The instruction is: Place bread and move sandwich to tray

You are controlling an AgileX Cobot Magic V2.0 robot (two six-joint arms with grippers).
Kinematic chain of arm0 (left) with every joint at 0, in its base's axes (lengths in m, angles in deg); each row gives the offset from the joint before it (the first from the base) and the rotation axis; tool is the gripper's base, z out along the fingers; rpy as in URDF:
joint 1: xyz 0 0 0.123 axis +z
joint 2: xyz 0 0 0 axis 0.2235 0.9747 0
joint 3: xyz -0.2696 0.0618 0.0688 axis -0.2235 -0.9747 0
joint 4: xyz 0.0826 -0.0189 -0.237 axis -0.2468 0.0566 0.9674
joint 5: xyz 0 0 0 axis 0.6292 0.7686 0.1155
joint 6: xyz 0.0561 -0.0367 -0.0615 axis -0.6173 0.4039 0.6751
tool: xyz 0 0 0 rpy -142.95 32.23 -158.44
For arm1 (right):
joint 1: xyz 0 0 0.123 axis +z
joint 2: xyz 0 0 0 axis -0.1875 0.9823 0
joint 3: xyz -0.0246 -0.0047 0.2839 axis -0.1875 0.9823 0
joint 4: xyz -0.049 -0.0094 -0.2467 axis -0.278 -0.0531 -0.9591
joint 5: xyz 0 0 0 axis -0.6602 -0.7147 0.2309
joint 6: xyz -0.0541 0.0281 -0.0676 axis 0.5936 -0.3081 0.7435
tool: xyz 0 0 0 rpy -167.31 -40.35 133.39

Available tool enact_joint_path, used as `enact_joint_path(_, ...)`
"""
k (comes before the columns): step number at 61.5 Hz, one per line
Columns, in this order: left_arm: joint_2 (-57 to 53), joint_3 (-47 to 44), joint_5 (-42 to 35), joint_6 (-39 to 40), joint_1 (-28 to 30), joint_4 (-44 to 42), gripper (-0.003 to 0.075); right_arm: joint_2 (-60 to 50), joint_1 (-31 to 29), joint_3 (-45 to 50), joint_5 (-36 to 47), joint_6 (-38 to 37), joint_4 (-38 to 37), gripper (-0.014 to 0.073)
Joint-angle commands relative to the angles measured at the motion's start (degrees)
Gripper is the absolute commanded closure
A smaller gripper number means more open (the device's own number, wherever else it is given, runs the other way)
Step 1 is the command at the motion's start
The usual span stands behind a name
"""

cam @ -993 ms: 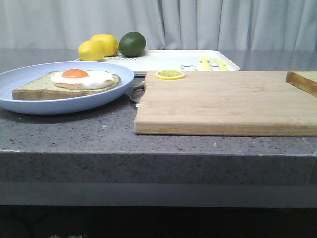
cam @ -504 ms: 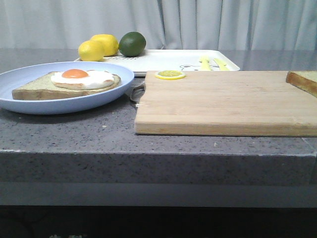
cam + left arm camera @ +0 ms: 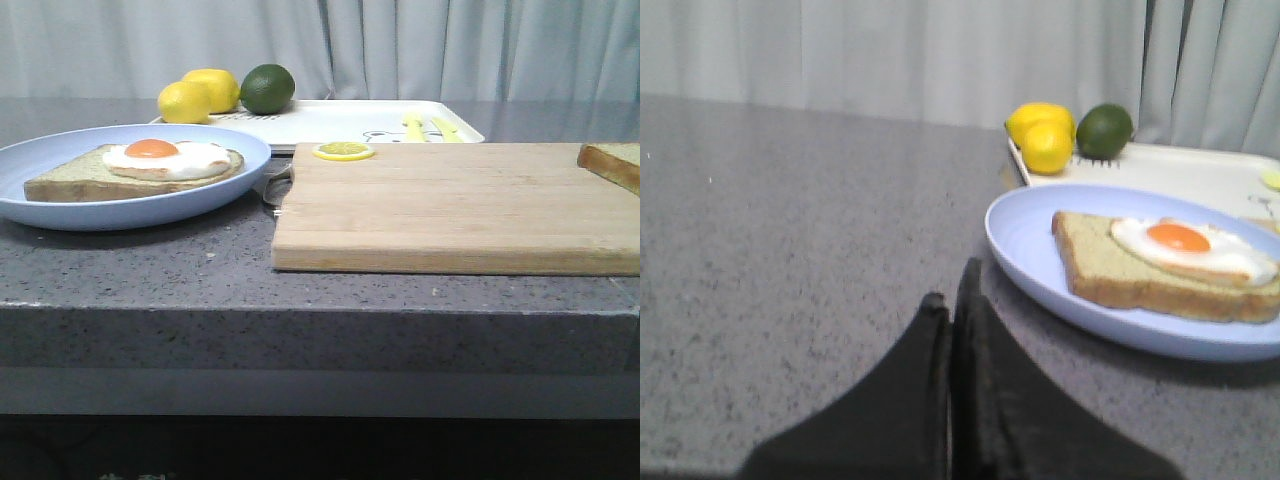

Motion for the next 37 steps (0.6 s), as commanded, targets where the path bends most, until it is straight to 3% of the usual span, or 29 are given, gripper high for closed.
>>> enact_joint_path(1, -1.2, 0.0, -11.8, 0.4, 0.1, 0.5, 0.0741, -1.0, 0.1, -1.2, 10.0, 0.1, 0.0, 0.0654)
enact_joint_path(7, -1.2, 0.6, -19.8, 0.4, 0.1, 1.5, 0.0741, -1.0, 0.1, -4.5, 10.3, 0.1, 0.0, 0.0654)
enact_joint_path(11, -1.2, 2.4, -20.9, 0.4, 0.1, 2.8, 0.0741, -1.0, 0.1, -7.7, 8.1, 0.1, 0.0, 0.0654)
enact_joint_path(22, 2.9, 12.7, -11.9, 0.4, 0.1, 2.7, 0.0741, 3.5, 0.1, -20.6, -6.5, 0.1, -0.1, 0.0654)
enact_joint_path(31, 14.8, 22.3, -2.2, 0.4, 0.1, 2.2, 0.0741, 13.3, 0.1, -29.5, -17.3, 0.1, -0.1, 0.0654)
enact_joint_path(37, 23.1, 26.8, 2.9, 0.4, 0.1, -0.2, 0.0741, 19.7, 0.1, -32.7, -20.3, 0.1, -0.1, 0.0654)
